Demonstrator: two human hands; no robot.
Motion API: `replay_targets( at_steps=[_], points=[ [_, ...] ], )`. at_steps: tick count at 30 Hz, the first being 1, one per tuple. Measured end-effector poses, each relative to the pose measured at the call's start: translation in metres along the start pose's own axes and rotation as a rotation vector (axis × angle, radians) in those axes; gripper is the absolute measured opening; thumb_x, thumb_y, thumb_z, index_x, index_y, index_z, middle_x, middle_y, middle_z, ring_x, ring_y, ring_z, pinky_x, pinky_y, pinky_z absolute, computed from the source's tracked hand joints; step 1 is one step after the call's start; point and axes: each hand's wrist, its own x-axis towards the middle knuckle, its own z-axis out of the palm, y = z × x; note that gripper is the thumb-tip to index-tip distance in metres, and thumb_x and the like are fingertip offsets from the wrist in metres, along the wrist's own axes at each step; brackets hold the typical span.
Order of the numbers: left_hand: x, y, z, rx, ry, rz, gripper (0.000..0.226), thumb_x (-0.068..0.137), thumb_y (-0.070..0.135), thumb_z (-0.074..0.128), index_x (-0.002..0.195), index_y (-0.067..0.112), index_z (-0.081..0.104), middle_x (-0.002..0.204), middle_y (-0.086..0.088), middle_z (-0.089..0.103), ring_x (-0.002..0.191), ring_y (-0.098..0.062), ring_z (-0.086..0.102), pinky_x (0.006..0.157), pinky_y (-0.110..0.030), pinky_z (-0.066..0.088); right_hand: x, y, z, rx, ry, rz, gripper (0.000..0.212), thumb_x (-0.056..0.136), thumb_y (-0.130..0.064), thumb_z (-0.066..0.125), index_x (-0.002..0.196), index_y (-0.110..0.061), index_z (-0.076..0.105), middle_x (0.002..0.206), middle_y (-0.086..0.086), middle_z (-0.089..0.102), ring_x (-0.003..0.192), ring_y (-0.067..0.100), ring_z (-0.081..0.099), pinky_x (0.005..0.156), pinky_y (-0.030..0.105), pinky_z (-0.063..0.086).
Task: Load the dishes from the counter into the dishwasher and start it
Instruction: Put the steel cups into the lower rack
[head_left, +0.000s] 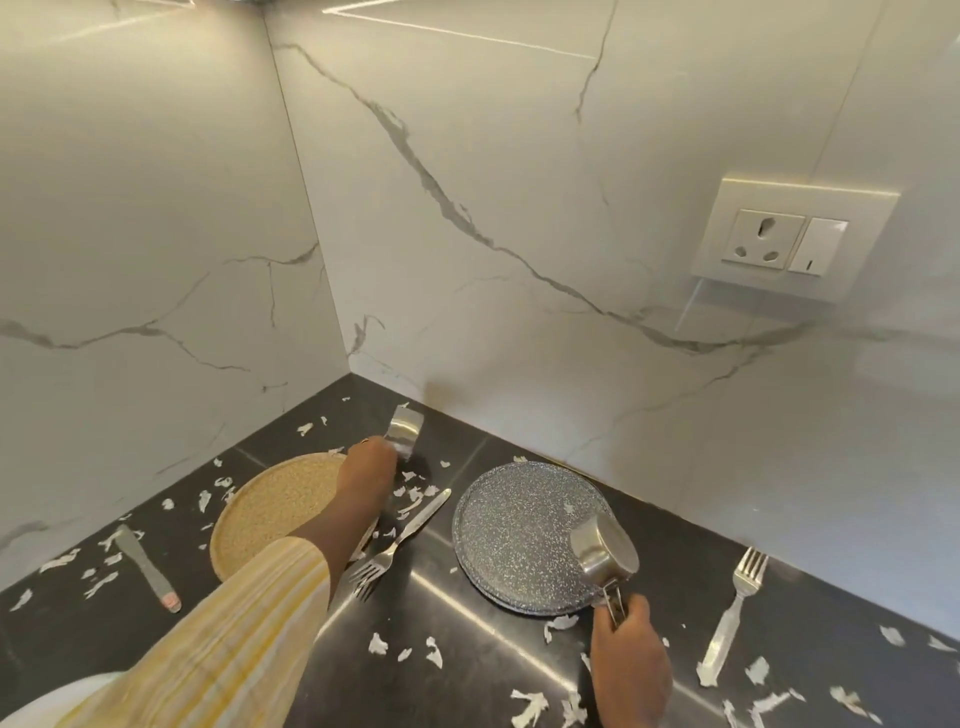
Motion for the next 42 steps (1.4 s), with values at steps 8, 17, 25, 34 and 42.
replay_targets(
  at_steps=[8, 17, 25, 34, 42],
  points=[
    [-0.060, 0.021, -0.022, -0.539, 0.123, -0.197, 0.026, 0.096, 0.005, 0.038, 0.098, -0.006, 0.061, 0.094, -0.020, 0.066, 0.079, -0.030, 0.060, 0.063, -0.033, 0.042, -0.045, -0.009, -0.010, 0.051, -0.067, 0.037, 0.023, 0.090, -0.035, 0.050, 0.091, -0.012, 0.045, 0.095, 0.017, 0.066, 0.090, 0.031, 0.060, 0.074, 0.034, 0.043],
    [-0.179, 0.047, -0.023, -1.628, -0.308, -0.580, 0.033, 0.092, -0.011, 0.034, 0.080, 0.002, 0.061, 0.050, 0.001, 0.064, 0.050, -0.006, 0.048, 0.047, -0.016, 0.032, -0.083, 0.002, -0.049, 0.086, -0.028, -0.178, 0.031, 0.087, -0.040, 0.056, 0.098, -0.012, 0.049, 0.091, 0.008, 0.065, 0.084, 0.027, 0.061, 0.073, 0.034, 0.045],
    [-0.269, 0.051, -0.019, -1.699, -0.711, -0.382, 0.031, 0.091, -0.016, 0.037, 0.083, 0.003, 0.060, 0.064, -0.003, 0.055, 0.043, -0.007, 0.048, 0.040, -0.018, 0.037, -0.139, 0.045, -0.086, 0.201, 0.105, -0.145, 0.029, 0.087, -0.034, 0.061, 0.086, -0.012, 0.043, 0.080, 0.007, 0.057, 0.074, 0.027, 0.054, 0.063, 0.031, 0.034],
    [-0.403, 0.031, -0.013, -1.664, -0.836, -0.334, 0.022, 0.087, -0.017, 0.046, 0.084, -0.002, 0.061, 0.060, -0.007, 0.063, 0.061, -0.017, 0.060, 0.052, -0.025, 0.055, -0.246, 0.117, -0.107, 0.223, 0.225, -0.037, 0.029, 0.086, -0.033, 0.064, 0.087, -0.013, 0.042, 0.078, 0.005, 0.057, 0.074, 0.025, 0.055, 0.062, 0.031, 0.037],
    [-0.536, 0.029, 0.022, -1.636, -1.014, -0.308, 0.025, 0.085, -0.020, 0.046, 0.084, -0.003, 0.063, 0.063, -0.009, 0.068, 0.071, -0.022, 0.060, 0.050, -0.024, 0.054, -0.363, 0.217, -0.144, 0.248, 0.294, 0.121, 0.024, 0.087, -0.027, 0.063, 0.087, -0.010, 0.046, 0.080, 0.007, 0.062, 0.077, 0.029, 0.058, 0.064, 0.033, 0.043]
  ],
)
